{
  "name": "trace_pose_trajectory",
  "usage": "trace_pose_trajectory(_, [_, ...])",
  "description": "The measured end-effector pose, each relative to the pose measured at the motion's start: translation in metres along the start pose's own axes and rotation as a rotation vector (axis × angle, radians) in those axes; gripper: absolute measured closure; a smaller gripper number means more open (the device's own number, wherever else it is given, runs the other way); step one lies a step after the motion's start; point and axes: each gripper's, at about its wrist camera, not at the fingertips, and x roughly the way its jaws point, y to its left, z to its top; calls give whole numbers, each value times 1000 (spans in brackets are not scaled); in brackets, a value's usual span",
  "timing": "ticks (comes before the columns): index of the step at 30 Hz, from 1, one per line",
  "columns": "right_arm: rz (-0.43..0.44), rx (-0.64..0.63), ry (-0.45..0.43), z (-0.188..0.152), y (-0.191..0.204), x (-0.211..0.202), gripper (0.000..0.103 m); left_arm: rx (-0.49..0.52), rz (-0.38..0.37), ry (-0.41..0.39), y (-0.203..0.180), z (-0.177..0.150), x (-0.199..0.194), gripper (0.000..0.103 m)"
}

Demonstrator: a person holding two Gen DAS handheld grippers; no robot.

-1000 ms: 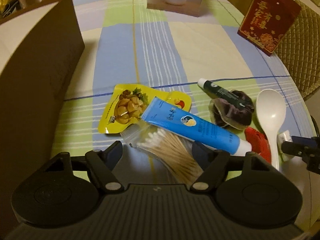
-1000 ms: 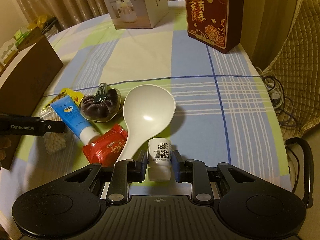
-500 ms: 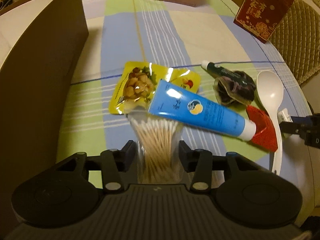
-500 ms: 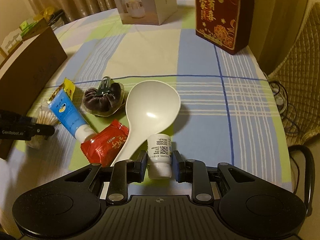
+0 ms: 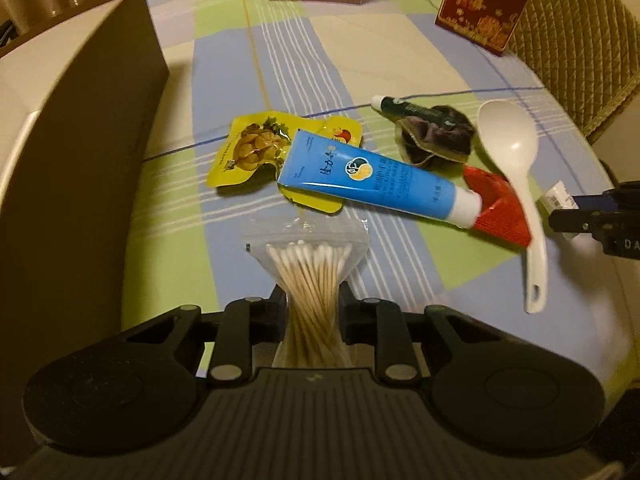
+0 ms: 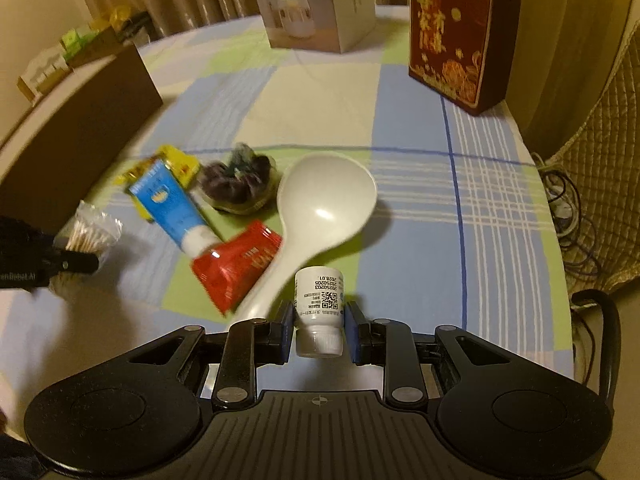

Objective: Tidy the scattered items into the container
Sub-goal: 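Grasp the cotton swab bag with left tool while right tool grasps the white pill bottle, then carry the swab bag with left tool while right tool carries the pill bottle into the box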

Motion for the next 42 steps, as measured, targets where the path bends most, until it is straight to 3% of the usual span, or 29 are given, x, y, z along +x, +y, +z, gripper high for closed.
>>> trace_pose_trajectory(16, [156,-99,-72,13,89,-48,74,-10,-17,-171,18,-22,-91,83])
trace_pose_trajectory(30, [249,-173,-78,7,181,-55,74,-2,-59,-215,62,-52,-138,83])
trace_pose_trajectory(42, [368,-283,-77,20,254,-40,74,-35,-20,-239,119,-72,-166,83])
